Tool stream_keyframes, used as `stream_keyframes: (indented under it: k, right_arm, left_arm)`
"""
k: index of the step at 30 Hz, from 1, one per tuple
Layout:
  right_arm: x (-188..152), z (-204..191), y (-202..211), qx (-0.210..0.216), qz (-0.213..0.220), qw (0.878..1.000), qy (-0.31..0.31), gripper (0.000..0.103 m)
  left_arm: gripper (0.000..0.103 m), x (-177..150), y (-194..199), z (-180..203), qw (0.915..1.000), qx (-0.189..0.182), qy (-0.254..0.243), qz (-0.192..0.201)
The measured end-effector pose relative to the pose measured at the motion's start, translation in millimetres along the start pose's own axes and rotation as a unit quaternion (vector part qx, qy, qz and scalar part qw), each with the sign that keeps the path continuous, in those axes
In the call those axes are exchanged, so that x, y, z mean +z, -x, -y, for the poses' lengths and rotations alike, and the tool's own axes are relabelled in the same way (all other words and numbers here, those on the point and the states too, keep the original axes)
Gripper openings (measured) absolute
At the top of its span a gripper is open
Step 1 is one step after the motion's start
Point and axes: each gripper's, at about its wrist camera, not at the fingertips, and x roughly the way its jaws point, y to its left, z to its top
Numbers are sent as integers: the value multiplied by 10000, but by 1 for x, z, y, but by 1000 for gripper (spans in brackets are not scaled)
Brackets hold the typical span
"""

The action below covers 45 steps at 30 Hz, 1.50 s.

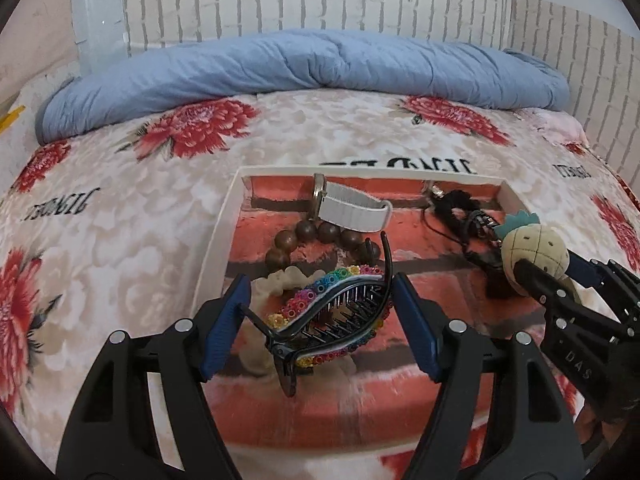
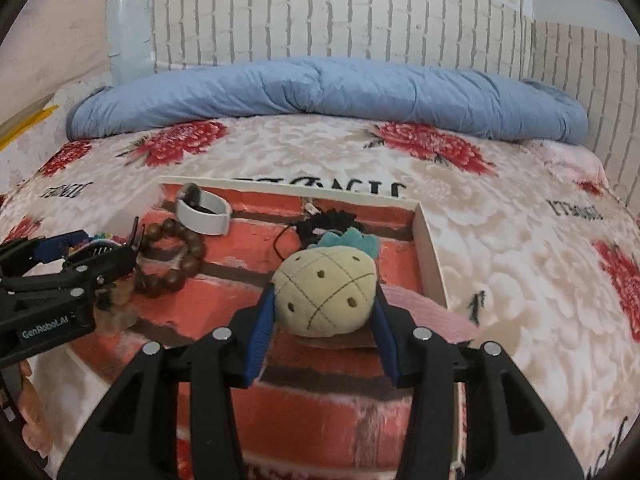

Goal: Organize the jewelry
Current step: 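Carry both clips into the tray and open both tools, then move the left tool to the orange scrunchie while the right approaches the black hair ties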

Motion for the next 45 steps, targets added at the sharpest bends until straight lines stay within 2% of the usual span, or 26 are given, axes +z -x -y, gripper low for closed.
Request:
stream_keyframes:
  k: [5, 13, 18, 22, 24, 30, 34, 45]
  right_arm:
    - [6, 0, -14, -89, 37, 10000, 3, 46]
    - [9, -2, -30, -162, -57, 9998, 48, 46]
    - [10, -9, -33, -281, -225, 9988, 318, 50]
    - [12, -7, -27, -177, -286, 9989, 332, 52]
    - [13, -5, -21, -123, -301, 9988, 356, 62]
    - [14, 3, 11, -42, -178, 9992, 350, 76]
    - [12, 10, 41, 16, -110, 9996, 275, 77]
    - [-16, 37, 115, -117, 4, 9996, 249, 77]
  left_arm:
    - [71, -2, -23, 1, 10000, 55, -73, -28]
    - [72, 3, -31, 3, 9999, 34, -98, -44]
    - [73, 4, -34, 0, 9999, 22, 18, -161]
    - [79, 3, -26, 0, 9999, 100, -8, -134]
    - [81, 4, -19, -3, 9998, 96, 35, -142]
    - [93, 8, 22, -13, 9996, 100, 241, 85]
    - [98, 2, 55, -15, 9992, 186, 287, 186]
    - [98, -44, 136, -28, 9989, 308, 279, 216]
